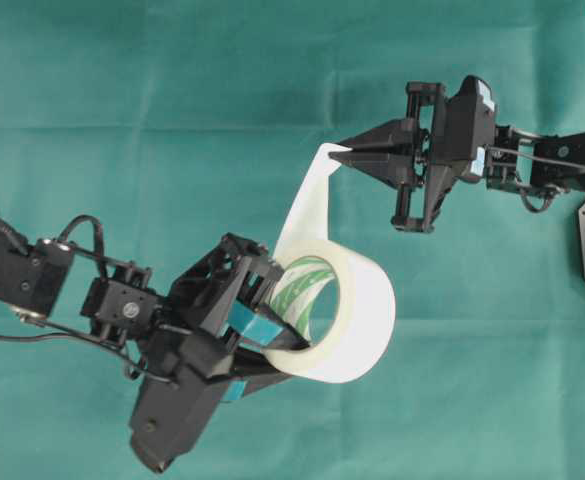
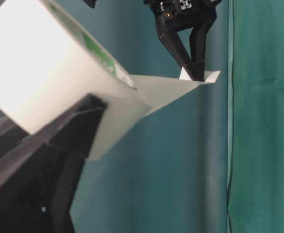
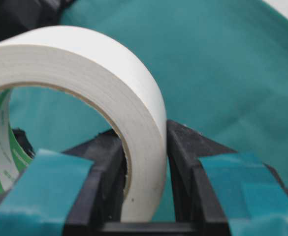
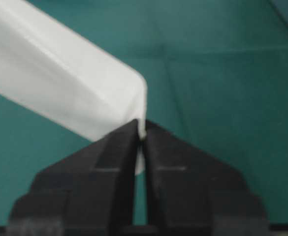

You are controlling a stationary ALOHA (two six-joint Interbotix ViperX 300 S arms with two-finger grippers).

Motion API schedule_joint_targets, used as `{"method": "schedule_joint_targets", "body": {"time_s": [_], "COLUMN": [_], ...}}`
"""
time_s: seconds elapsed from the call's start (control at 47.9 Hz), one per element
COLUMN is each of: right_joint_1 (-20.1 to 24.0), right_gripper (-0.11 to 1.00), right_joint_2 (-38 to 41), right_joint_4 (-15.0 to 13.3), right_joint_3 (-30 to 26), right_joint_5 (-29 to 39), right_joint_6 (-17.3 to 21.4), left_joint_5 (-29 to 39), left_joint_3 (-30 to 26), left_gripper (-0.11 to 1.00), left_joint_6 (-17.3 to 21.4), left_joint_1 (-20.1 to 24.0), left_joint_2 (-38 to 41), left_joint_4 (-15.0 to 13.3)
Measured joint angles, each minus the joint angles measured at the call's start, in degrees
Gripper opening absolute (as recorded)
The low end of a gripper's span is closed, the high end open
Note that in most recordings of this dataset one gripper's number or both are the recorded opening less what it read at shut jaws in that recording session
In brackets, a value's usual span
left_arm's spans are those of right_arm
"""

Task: Peel off the duct tape with your right arm.
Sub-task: 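Pull the tape end with the right gripper while the left rotates the roll away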

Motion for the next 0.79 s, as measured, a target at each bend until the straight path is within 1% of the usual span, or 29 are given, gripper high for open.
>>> {"method": "schedule_joint_targets", "body": {"time_s": [0.313,0.501,0.668,0.793], "right_joint_1": [-0.1,-0.1,-0.2,-0.2], "right_gripper": [-0.09,-0.09,-0.09,-0.09], "right_joint_2": [0.7,1.4,1.9,2.1], "right_joint_4": [0.0,0.0,0.0,0.1], "right_joint_3": [-0.3,-0.9,-1.1,-1.2], "right_joint_5": [0.4,1.0,1.3,1.5], "right_joint_6": [-0.1,-0.2,-0.2,-0.1], "left_joint_5": [-14.9,-23.2,-27.9,-31.4], "left_joint_3": [7.7,11.9,14.4,16.2], "left_gripper": [0.2,0.2,0.2,0.2], "left_joint_6": [2.6,3.2,3.4,4.8], "left_joint_1": [0.3,1.2,2.8,3.6], "left_joint_2": [-4.8,-7.1,-8.8,-9.7], "left_joint_4": [-0.4,-0.5,-0.5,-0.5]}}
